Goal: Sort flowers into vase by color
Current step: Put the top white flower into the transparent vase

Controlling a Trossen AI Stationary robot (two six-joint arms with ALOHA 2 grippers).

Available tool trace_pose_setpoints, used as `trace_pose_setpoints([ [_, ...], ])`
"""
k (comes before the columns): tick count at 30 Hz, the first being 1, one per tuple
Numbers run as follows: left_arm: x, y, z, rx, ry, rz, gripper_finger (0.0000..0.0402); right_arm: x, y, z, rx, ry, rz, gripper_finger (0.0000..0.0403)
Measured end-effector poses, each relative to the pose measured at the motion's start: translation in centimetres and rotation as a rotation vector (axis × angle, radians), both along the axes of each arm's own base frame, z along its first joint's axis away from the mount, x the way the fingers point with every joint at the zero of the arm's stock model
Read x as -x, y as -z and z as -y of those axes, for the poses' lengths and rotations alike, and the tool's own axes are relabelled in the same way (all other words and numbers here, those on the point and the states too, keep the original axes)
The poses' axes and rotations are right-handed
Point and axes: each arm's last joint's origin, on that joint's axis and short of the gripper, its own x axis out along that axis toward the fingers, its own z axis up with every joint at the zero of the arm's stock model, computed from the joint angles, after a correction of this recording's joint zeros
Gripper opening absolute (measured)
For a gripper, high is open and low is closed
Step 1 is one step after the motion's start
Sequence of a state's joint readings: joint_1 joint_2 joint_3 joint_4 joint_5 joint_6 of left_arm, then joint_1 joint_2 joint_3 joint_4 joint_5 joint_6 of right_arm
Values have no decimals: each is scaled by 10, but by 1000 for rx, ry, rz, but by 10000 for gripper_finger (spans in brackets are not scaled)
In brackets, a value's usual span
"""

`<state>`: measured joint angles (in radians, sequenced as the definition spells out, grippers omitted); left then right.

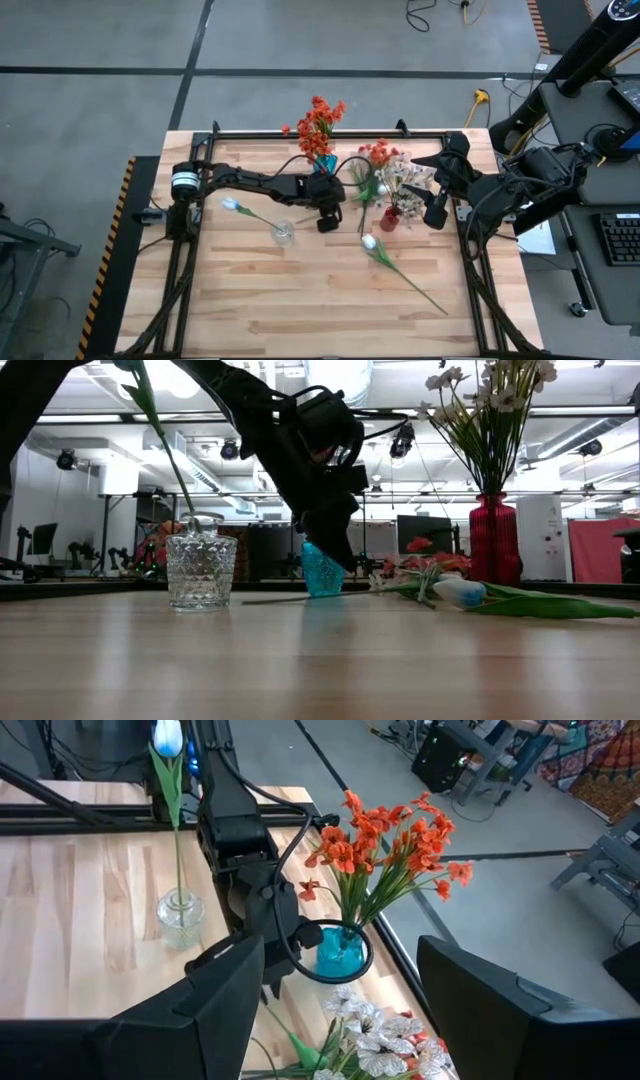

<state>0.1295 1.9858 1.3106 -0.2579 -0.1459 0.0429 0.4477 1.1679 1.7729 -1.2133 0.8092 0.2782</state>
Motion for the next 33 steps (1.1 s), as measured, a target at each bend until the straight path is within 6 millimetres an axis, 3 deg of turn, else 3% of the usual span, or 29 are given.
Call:
trace_pose_setpoints([
  [13,10,20,7,13,-11,63,146,0,0,0,-2,0,1,256],
  [33,22,38,11,-15,52,143,150,-1,-1,0,-7,-1,16,256],
])
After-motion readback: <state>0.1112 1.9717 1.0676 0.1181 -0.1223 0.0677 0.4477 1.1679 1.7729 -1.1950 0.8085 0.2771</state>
